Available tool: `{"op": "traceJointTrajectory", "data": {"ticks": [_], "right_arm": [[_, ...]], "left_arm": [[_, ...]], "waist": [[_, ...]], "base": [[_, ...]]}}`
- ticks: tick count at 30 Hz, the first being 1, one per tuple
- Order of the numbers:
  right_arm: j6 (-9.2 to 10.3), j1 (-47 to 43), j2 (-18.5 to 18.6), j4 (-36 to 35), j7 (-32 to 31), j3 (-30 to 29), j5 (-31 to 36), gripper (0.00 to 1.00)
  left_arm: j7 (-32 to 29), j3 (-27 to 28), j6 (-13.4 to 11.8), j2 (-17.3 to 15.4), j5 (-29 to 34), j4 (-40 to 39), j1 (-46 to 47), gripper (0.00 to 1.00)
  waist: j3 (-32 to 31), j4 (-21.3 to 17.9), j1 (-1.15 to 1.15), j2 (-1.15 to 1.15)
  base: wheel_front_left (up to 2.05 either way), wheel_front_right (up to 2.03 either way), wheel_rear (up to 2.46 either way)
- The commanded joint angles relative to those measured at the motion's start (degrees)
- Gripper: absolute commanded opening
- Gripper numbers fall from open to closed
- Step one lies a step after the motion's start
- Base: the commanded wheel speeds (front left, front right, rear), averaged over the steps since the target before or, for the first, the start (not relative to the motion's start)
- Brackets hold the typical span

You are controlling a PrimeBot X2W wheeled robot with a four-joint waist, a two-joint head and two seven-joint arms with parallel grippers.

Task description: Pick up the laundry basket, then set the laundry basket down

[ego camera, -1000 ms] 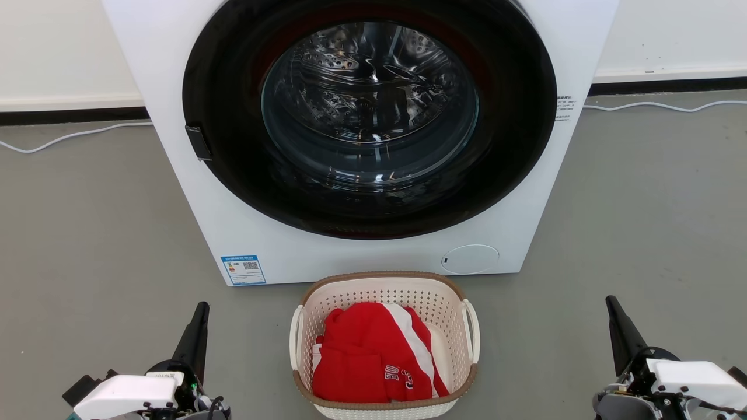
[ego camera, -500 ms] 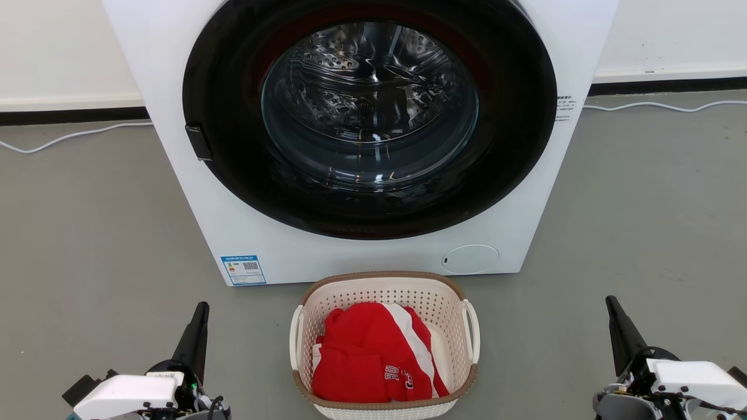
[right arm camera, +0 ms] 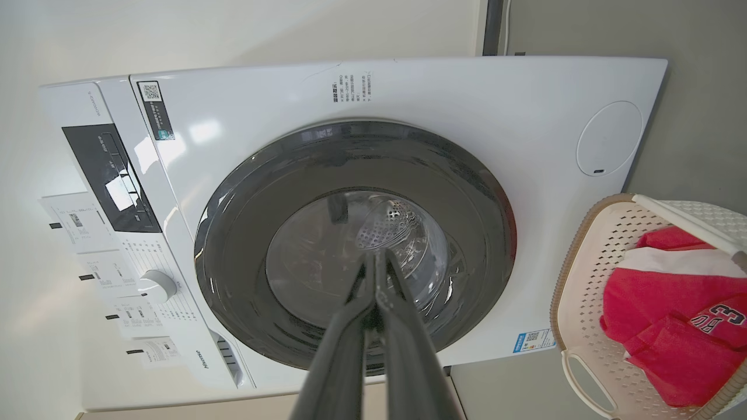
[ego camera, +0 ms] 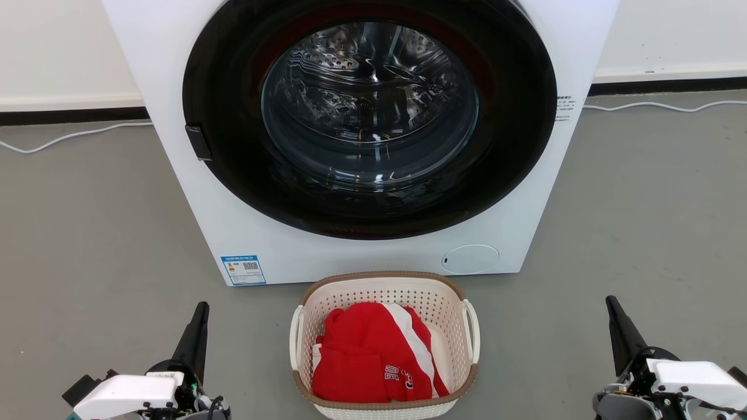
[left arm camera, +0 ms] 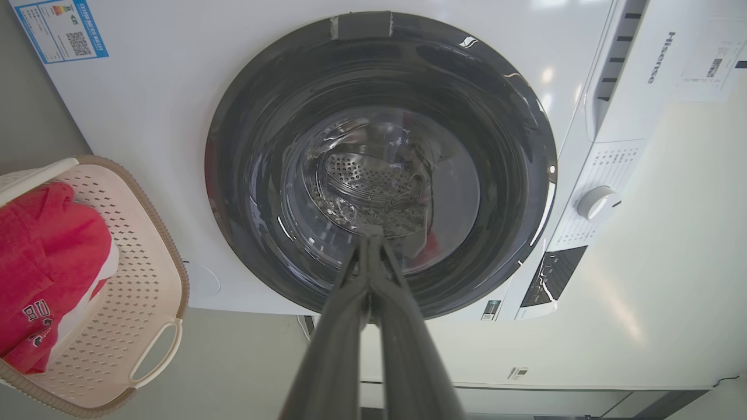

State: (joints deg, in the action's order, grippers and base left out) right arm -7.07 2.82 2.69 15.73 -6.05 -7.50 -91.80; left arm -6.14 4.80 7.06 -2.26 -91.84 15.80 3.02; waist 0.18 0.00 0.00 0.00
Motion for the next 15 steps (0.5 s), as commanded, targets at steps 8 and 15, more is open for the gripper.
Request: {"op": "traceJointTrajectory", "data": {"ticks": [8, 15], "right_arm": [[-0.42, 3.4, 0.2, -1.7, -0.4, 1.0, -0.4, 0.0], [-0.42, 3.4, 0.2, -1.7, -0.4, 1.0, -0.4, 0.0]], "left_arm": [[-0.4, 1.7, 0.4, -0.6, -0.3, -1.8, 3.2, 0.0], [-0.4, 1.7, 0.4, -0.6, -0.3, -1.8, 3.2, 0.0]], "waist": [[0.0, 0.0, 0.0, 0.0], [0.0, 0.0, 0.0, 0.0]], "base": [[0.0, 0.0, 0.0], [0.0, 0.0, 0.0]]}}
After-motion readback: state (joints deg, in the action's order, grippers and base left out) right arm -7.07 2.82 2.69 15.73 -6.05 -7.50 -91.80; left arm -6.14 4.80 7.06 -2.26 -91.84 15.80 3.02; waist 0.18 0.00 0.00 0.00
